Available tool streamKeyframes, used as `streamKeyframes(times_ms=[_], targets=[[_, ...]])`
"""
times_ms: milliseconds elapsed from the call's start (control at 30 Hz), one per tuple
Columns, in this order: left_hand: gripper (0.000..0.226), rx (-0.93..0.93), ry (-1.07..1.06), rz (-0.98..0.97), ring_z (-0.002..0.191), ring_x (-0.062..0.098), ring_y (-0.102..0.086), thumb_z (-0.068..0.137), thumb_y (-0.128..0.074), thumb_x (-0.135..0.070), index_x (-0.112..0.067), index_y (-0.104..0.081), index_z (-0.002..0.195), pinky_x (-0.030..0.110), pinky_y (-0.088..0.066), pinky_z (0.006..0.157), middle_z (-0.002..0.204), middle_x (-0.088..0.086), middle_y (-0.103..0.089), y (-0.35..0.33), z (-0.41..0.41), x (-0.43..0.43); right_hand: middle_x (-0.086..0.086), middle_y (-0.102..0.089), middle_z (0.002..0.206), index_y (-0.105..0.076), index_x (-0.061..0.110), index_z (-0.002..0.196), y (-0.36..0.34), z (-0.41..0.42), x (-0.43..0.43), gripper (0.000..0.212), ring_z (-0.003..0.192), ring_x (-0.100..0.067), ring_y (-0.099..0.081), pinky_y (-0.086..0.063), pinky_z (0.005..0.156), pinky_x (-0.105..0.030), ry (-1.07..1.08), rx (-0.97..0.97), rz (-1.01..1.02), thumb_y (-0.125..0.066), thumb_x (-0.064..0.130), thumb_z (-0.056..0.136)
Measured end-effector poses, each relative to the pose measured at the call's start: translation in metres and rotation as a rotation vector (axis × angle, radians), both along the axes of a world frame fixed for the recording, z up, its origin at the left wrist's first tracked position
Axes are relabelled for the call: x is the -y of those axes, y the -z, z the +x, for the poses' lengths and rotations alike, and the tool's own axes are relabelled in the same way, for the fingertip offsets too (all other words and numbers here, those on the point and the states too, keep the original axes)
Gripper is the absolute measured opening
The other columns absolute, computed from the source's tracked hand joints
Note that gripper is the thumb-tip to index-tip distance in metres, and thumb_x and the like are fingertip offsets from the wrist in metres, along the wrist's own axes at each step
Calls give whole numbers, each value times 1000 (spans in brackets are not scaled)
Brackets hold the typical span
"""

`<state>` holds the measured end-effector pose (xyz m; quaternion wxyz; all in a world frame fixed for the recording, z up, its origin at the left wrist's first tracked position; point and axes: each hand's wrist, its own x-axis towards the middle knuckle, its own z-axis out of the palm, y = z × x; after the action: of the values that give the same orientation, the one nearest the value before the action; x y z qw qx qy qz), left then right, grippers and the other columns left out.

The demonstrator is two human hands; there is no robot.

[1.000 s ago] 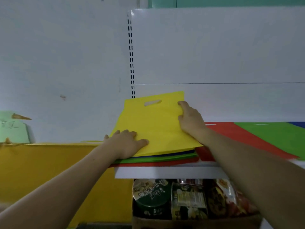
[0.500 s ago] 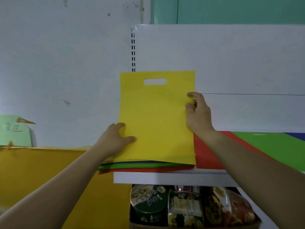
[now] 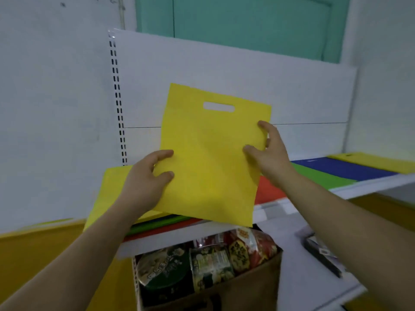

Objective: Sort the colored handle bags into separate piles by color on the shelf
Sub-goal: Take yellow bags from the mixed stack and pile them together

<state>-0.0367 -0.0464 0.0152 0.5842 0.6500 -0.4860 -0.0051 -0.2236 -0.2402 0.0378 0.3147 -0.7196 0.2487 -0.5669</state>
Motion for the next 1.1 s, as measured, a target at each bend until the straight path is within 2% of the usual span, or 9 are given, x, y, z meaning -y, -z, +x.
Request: streamKeyframes(times_ms=[100,167,333,400,567,700,833,967,1100], targets=[[43,57,58,20,99,13,-49,91,-58,-10,-34,-53,125,22,-39,77,115,-11,-49,4,-28,18,4,-45,134,-39,29,137,1,-40,5,61,109,-17,-52,-46,90,-30,132,-45,-12,-64,9,85],[43,40,115,20,101,16,-51,90,-59,-8,-32,-53,126,25,-42,80,116,-8,-51,6,-48,32,3,-45,135,-39,31,136,-2,-71,11,58,112,-19,-51,-46,92,-33,203,-16,-4,-63,12,87],[45,30,271,22,114,17,-50,92,-57,-8,-30,-50,131,29,-44,87,135,-3,-49,6,-116,75,5,-46,132,-40,31,136,-5,-160,30,54,103,-13,-50,-40,81,-22,349,9,-19,-61,14,90],[46,36,326,32,118,20,-49,93,-55,-9,-29,-47,134,30,-43,88,139,-2,-46,6,-152,96,5,-46,132,-40,30,137,-6,-205,39,54,104,-11,-48,-39,83,-20,415,19,-39,-60,14,89],[49,43,444,33,116,20,-52,92,-56,-6,-27,-47,135,30,-44,89,140,2,-46,6,-252,150,5,-46,132,-40,30,137,-11,-318,55,53,112,-16,-49,-42,91,-26,568,23,-16,-59,15,90],[51,70,530,24,111,15,-51,90,-56,-4,-23,-46,137,29,-43,92,139,1,-47,8,-342,197,14,-40,123,-37,29,140,-9,-418,60,53,101,-6,-42,-34,79,-14,689,-8,-27,-56,15,92],[53,72,643,58,109,16,-53,90,-57,-6,-26,-45,138,30,-45,88,136,1,-50,18,-419,240,11,-41,131,-37,31,139,-6,-507,62,52,102,-4,-38,-33,85,-18,827,5,8,-55,16,93],[53,99,751,114,123,23,-47,93,-56,-13,-33,-41,139,40,-44,97,141,2,-46,28,-487,278,7,-42,135,-38,32,138,-5,-574,65,50,105,-6,-38,-35,88,-22,939,20,14,-55,17,93],[52,128,817,92,110,11,-47,92,-56,-9,-28,-42,139,23,-38,86,137,2,-49,35,-535,315,9,-41,131,-38,32,138,2,-619,79,50,102,-6,-38,-35,83,-22,1012,23,29,-55,17,93]])
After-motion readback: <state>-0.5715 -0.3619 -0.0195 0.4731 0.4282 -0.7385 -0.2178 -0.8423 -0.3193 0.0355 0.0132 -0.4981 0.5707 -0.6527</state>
